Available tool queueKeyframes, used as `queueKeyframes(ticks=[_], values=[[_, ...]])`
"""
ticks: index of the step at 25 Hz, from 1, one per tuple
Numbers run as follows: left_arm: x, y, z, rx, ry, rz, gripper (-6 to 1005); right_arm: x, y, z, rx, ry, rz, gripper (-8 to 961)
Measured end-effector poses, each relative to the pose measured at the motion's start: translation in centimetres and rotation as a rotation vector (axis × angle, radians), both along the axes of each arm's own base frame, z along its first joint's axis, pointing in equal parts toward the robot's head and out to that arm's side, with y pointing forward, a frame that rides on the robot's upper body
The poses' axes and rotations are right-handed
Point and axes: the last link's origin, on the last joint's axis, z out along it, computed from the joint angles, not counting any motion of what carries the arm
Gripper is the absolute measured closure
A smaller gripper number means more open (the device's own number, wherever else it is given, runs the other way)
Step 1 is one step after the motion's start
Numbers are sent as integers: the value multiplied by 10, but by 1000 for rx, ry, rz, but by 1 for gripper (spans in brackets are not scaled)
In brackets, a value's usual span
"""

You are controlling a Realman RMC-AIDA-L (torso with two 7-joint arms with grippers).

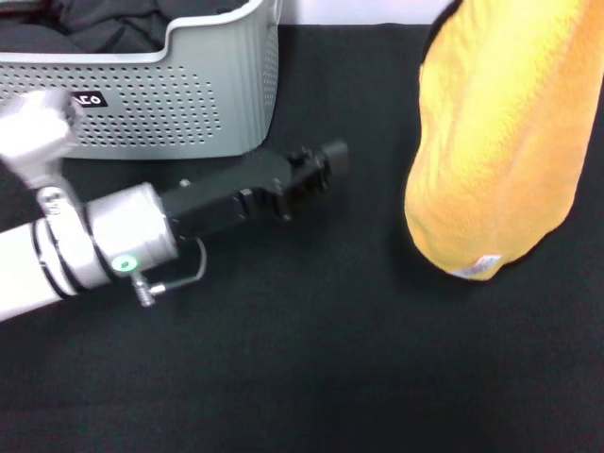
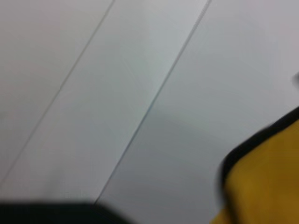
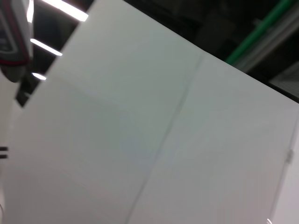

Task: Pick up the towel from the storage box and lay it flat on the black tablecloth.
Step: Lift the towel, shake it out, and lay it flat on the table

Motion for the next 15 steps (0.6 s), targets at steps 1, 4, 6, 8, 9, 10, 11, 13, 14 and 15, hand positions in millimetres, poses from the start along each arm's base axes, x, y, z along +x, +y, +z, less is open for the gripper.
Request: queueKeyframes(ticks=[1, 4, 6, 8, 9, 10, 11, 13, 14, 15], values=[[-2, 2, -5, -17, 32, 17, 985, -7, 1, 0, 2, -1, 22, 949], [-1, 7, -21, -65, 105, 34, 953, -23, 4, -2, 0, -2, 72, 949], [8, 11, -29, -73, 115, 18, 927, -33, 8, -7, -14, -11, 98, 949], [16, 15, -31, -71, 104, 6, 924, -38, 9, -12, -24, -19, 111, 949], [22, 17, -32, -72, 92, -2, 923, -39, 9, -14, -26, -23, 114, 949], [27, 18, -33, -75, 78, -17, 922, -39, 9, -16, -29, -28, 114, 949], [34, 18, -32, -81, 57, -38, 921, -38, 8, -18, -30, -32, 111, 949], [44, 16, -28, -91, 9, -81, 922, -34, 8, -20, -31, -35, 98, 949], [49, 13, -24, -94, -33, -111, 923, -30, 8, -21, -32, -35, 84, 949], [53, 9, -19, -92, -78, -138, 923, -26, 8, -22, -34, -36, 69, 949]])
